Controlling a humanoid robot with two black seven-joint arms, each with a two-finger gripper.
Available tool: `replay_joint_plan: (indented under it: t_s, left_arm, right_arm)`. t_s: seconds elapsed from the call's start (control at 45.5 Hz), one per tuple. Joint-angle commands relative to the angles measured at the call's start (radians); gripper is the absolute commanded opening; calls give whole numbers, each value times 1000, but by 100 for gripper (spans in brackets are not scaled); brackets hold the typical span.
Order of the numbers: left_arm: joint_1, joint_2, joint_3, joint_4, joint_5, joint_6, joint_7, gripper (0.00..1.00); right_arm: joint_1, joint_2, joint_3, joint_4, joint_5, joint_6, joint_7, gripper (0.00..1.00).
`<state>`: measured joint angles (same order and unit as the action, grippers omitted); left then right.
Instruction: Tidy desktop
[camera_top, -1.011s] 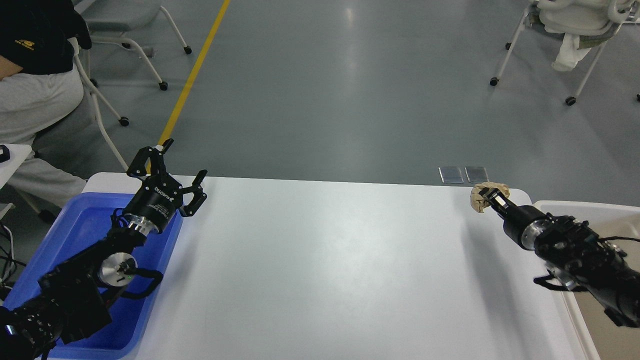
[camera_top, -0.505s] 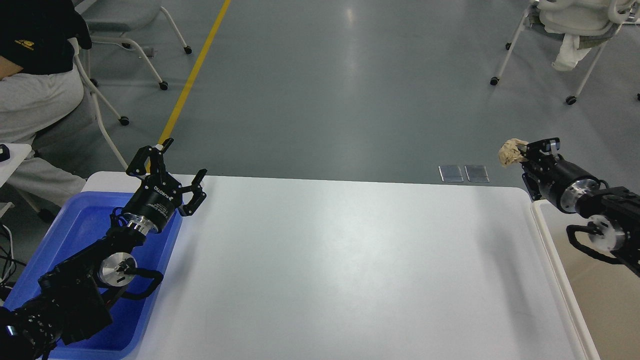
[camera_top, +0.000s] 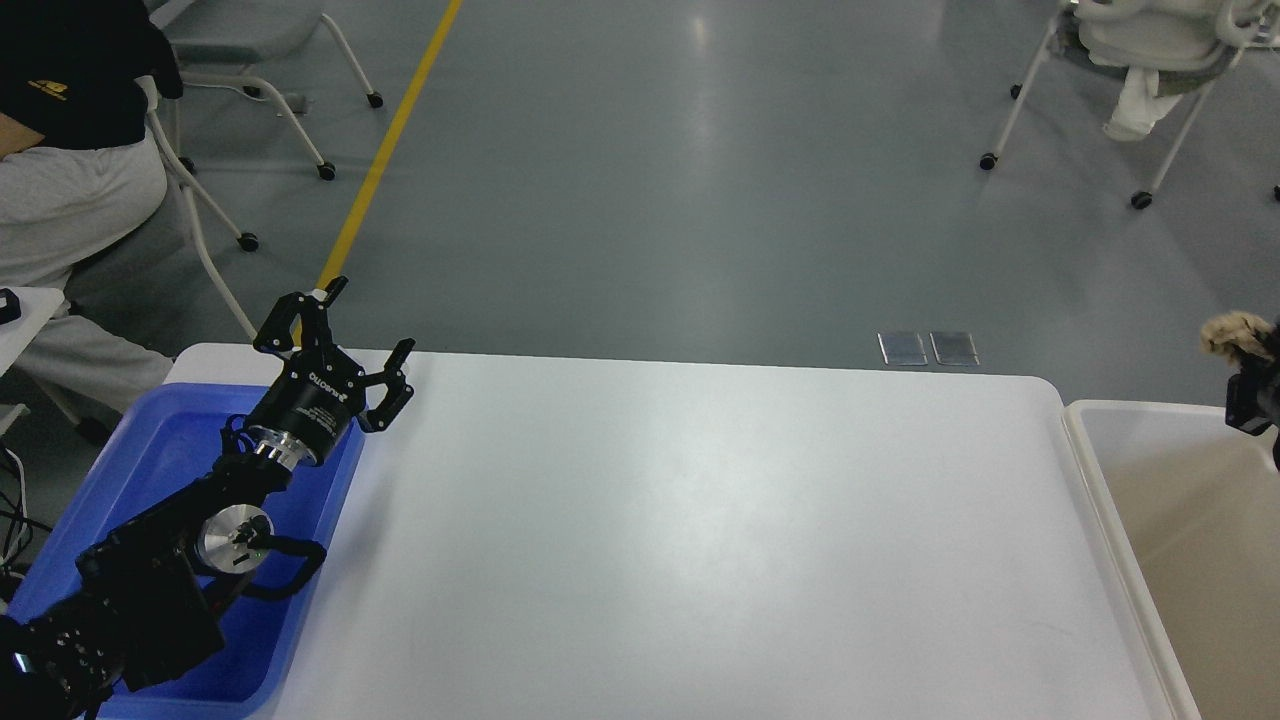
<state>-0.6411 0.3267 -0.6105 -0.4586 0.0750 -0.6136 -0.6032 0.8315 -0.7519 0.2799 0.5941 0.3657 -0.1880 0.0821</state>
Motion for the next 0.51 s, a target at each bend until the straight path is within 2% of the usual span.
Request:
replay_joint_plan:
  t_s: [0.0, 0.11, 0.484]
  left_arm:
    - [0, 0, 0, 0, 0, 0, 0, 100]
    - [0, 0, 0, 0, 0, 0, -1, 100]
    - [0, 0, 0, 0, 0, 0, -1, 100]
  right_arm:
    - [-32, 66, 5, -207, 68, -94, -140, 0]
    - [-57, 118, 5, -278, 65, -94, -174, 0]
    - [-135, 287, 8, -451, 70, -91, -180, 0]
